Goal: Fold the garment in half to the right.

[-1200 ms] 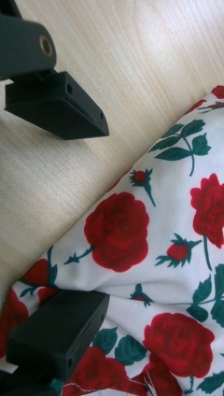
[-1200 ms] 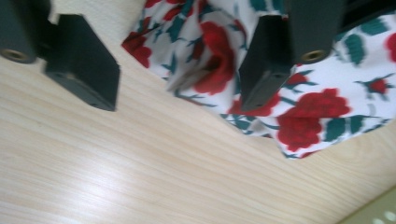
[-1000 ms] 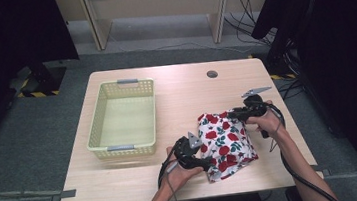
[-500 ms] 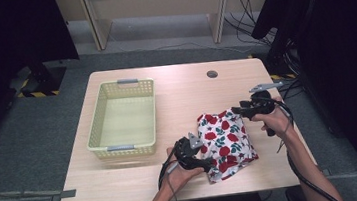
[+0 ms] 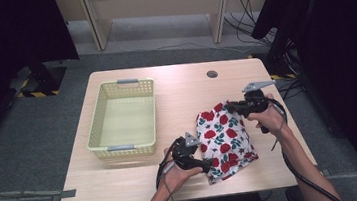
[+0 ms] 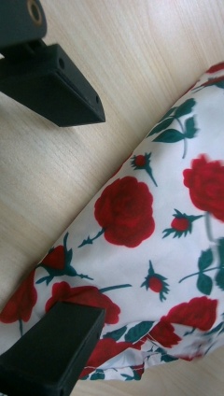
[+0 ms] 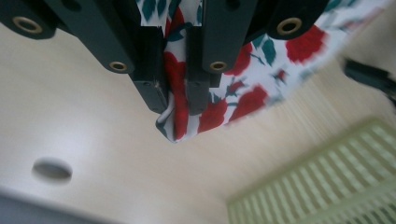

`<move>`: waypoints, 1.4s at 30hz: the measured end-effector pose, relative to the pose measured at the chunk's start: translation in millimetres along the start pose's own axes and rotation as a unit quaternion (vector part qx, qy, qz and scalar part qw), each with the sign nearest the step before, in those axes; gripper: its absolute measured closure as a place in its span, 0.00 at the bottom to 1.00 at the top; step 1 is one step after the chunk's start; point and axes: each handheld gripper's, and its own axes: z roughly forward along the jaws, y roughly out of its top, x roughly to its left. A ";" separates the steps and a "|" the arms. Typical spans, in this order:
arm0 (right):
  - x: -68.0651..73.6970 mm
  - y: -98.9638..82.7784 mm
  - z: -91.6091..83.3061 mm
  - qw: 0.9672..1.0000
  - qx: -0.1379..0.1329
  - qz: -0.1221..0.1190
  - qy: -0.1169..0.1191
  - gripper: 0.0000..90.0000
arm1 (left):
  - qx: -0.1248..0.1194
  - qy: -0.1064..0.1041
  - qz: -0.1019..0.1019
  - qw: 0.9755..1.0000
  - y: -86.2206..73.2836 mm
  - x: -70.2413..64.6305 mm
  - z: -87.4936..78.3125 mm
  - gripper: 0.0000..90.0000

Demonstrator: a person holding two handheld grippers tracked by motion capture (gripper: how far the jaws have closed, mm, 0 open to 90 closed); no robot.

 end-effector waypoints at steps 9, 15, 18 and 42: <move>-9.1 -8.1 -1.9 0.998 0.028 0.002 -0.057 0.83 | 0.007 0.018 0.018 1.000 -4.6 -6.9 6.1 0.07; -41.4 -56.5 25.2 0.993 0.073 0.058 -0.076 0.71 | 0.008 -0.003 0.016 1.000 -6.5 -9.3 3.1 0.07; -40.7 -50.4 16.1 0.992 0.058 0.062 -0.094 0.59 | 0.006 -0.016 0.020 1.000 -8.3 -11.4 0.0 0.07; 11.0 -78.7 -33.5 0.996 0.032 0.066 -0.056 0.17 | 0.003 0.000 -0.002 1.000 -40.8 11.3 -37.9 0.03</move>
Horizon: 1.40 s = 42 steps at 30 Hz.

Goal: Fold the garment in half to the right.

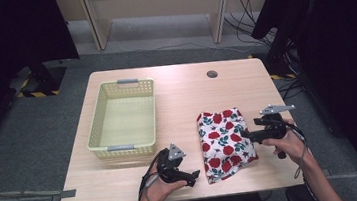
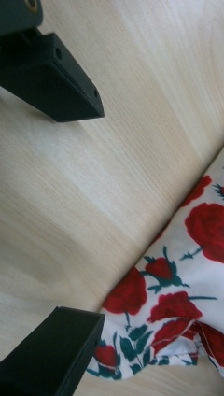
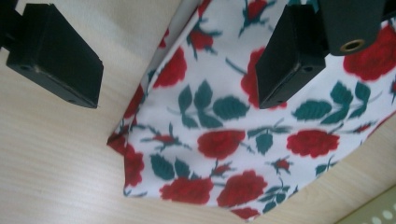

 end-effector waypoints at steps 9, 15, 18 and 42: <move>1.8 -26.7 -7.5 1.000 0.017 -0.004 0.002 0.15 | 0.005 0.007 0.012 1.000 -3.6 2.0 -4.0 0.02; 3.1 -38.3 -12.9 1.000 0.017 0.000 0.000 0.14 | 0.005 0.010 0.018 1.000 -7.5 4.4 -7.8 0.02; 4.2 -43.5 -14.8 1.000 0.019 0.001 -0.002 0.13 | 0.005 0.016 0.024 1.000 -9.3 5.1 -9.3 0.02; 17.7 -71.3 -23.5 0.999 0.038 -0.001 -0.015 0.07 | 0.020 0.055 0.039 0.998 -25.7 15.0 -28.2 0.01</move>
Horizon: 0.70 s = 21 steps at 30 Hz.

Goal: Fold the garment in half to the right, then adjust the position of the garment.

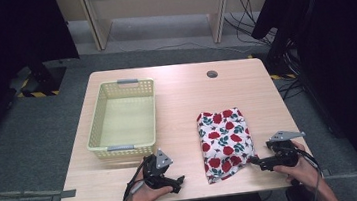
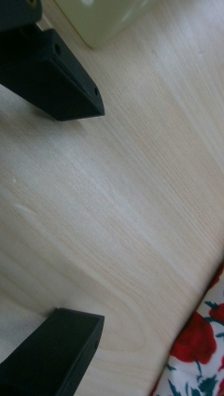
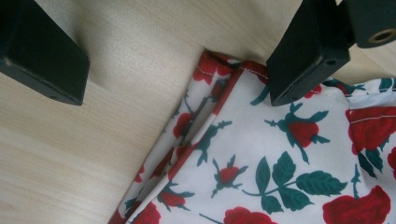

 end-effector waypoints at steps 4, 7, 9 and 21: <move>1.3 -2.8 -0.4 1.000 0.000 -0.002 -0.001 0.07 | 0.001 0.002 -0.003 1.000 -1.1 -0.3 -1.5 0.01; 1.1 -3.1 -1.7 1.000 -0.002 0.000 -0.001 0.07 | -0.002 0.002 -0.003 1.000 -2.1 -0.4 -1.6 0.01; 1.0 -2.7 -3.9 1.000 -0.006 0.001 0.000 0.07 | 0.000 0.001 -0.003 1.000 -1.8 -0.1 -1.7 0.01; 1.7 3.7 -10.7 1.000 -0.025 0.001 -0.005 0.07 | -0.001 0.003 -0.003 1.000 -1.6 2.4 -0.7 0.00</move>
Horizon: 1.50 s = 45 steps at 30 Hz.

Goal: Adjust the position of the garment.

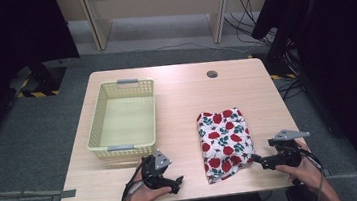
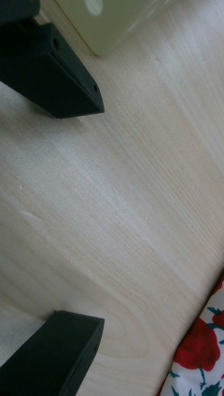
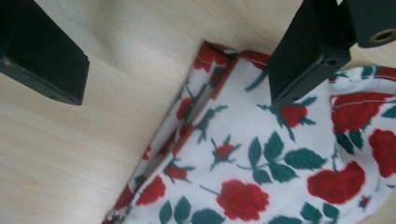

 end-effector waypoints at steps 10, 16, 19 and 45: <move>8.2 21.9 0.1 1.000 -0.022 -0.013 0.011 0.07 | -0.001 0.002 -0.002 1.000 0.9 2.0 1.1 0.00; 16.4 34.4 13.5 0.999 -0.016 -0.029 0.014 0.07 | -0.001 0.002 -0.002 1.000 0.9 2.0 1.1 0.00; 20.7 44.4 18.8 0.999 -0.019 -0.038 0.015 0.07 | -0.001 0.003 -0.002 1.000 0.9 2.0 1.1 0.00; 26.0 56.5 77.4 0.997 0.038 -0.063 0.008 0.05 | -0.001 0.003 -0.002 1.000 0.8 1.9 1.0 0.00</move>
